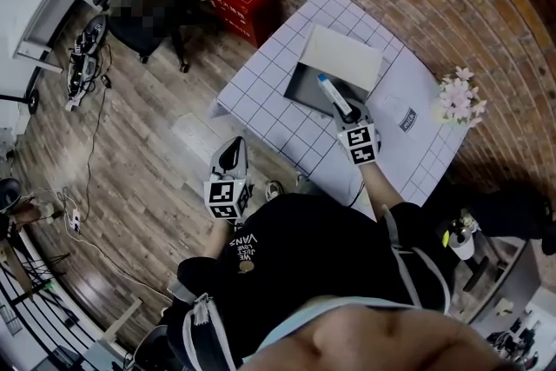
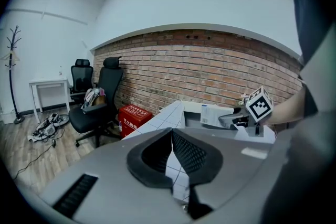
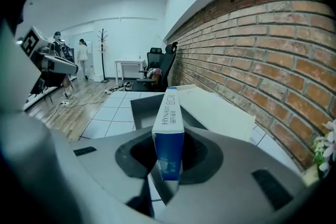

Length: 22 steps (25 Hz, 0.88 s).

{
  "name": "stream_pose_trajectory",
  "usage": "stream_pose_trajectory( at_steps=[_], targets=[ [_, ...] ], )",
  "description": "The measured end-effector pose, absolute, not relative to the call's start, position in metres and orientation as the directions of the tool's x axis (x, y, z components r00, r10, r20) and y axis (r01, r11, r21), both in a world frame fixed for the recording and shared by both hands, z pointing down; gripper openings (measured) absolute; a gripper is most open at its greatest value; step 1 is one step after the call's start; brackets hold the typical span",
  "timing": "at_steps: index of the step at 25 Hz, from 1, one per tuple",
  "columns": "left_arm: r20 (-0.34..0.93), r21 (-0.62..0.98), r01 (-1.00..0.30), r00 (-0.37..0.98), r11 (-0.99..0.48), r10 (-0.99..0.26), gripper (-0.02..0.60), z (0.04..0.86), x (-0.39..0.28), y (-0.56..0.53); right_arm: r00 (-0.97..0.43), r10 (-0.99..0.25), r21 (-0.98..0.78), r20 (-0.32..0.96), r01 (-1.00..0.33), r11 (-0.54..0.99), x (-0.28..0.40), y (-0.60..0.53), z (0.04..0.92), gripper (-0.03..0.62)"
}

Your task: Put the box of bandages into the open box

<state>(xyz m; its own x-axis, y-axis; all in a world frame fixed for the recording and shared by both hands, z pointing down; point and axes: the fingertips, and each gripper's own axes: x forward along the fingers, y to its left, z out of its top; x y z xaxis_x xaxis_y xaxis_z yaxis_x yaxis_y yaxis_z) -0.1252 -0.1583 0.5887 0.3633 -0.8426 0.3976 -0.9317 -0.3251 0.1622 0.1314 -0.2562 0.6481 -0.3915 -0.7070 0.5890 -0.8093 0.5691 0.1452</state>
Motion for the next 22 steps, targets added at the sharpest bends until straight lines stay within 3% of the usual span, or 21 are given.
stream_pose_trajectory(
  at_steps=[7, 22],
  targets=[
    [0.405, 0.165, -0.941, 0.339, -0.297, -0.849, 0.012, 0.592, -0.135, -0.156, -0.371, -0.696, 0.252, 0.615, -0.743, 0.62, 0.123, -0.261, 0.659, 0.072],
    [0.415, 0.18, -0.937, 0.348, -0.3, -0.84, 0.011, 0.596, -0.129, -0.159, -0.34, -0.713, 0.281, 0.613, -0.749, 0.599, 0.13, -0.269, 0.663, 0.077]
  ],
)
